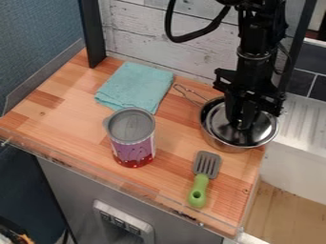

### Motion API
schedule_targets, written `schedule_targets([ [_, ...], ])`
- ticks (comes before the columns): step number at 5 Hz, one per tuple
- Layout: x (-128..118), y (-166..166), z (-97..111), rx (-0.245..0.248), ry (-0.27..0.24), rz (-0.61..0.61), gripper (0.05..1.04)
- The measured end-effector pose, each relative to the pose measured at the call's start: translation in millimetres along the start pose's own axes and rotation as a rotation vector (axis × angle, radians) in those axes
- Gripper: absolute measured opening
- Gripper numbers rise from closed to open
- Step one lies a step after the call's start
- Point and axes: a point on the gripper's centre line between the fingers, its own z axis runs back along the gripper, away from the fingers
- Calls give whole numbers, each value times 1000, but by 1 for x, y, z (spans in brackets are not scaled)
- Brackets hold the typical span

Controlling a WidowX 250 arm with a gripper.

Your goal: Take off the lid of the pan and put it on the blue cloth

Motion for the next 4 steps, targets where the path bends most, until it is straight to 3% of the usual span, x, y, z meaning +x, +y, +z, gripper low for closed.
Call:
schedule_targets([
  [1,8,7,37,26,-98,43,282],
  [2,3,51,65,49,-171,180,282],
  [4,-27,136,60,95,-136,442,283],
])
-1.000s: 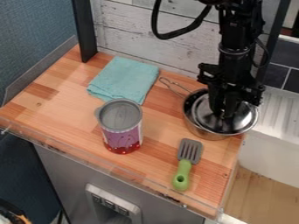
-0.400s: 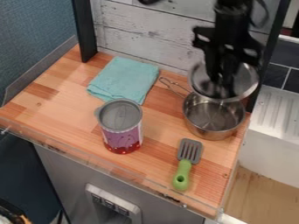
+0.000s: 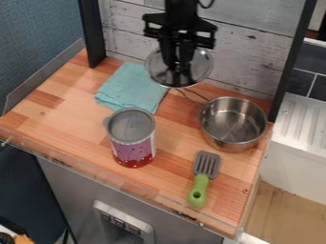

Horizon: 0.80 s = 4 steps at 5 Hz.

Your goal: Take off the lid of the pan and put it on the blue cloth

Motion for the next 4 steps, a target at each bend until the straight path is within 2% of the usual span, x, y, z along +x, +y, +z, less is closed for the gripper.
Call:
schedule_targets([
  [1,-1,40,-6,27,12,82,282],
  [2,-4,60,-22,62,36,130,283],
  [4,-11,76,-60,109,95,151,283],
])
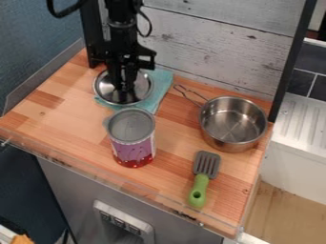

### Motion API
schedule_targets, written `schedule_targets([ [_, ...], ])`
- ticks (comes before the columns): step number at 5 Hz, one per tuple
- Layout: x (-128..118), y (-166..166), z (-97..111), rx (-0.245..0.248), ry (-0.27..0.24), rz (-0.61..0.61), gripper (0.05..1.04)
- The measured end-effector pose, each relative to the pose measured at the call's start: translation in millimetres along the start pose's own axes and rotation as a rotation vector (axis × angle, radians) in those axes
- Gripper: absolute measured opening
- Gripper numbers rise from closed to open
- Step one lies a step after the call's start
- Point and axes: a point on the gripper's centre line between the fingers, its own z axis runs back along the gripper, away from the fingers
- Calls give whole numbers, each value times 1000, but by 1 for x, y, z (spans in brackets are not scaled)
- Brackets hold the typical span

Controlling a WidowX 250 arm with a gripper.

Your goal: Take off the lid of the pan and put it on the blue cloth

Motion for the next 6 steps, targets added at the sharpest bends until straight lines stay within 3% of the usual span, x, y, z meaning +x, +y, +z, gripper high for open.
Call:
schedule_targets([
  [1,7,8,-14,0,-15,35,283],
  [2,13,10,-15,-16,-26,46,347],
  [3,12,7,-15,-34,-20,43,649],
  [4,10,5,-2,-31,-32,22,938],
  [5,13,-2,31,-30,-90,-37,1010],
  [6,11,-3,40,-1,-93,-102,1005],
])
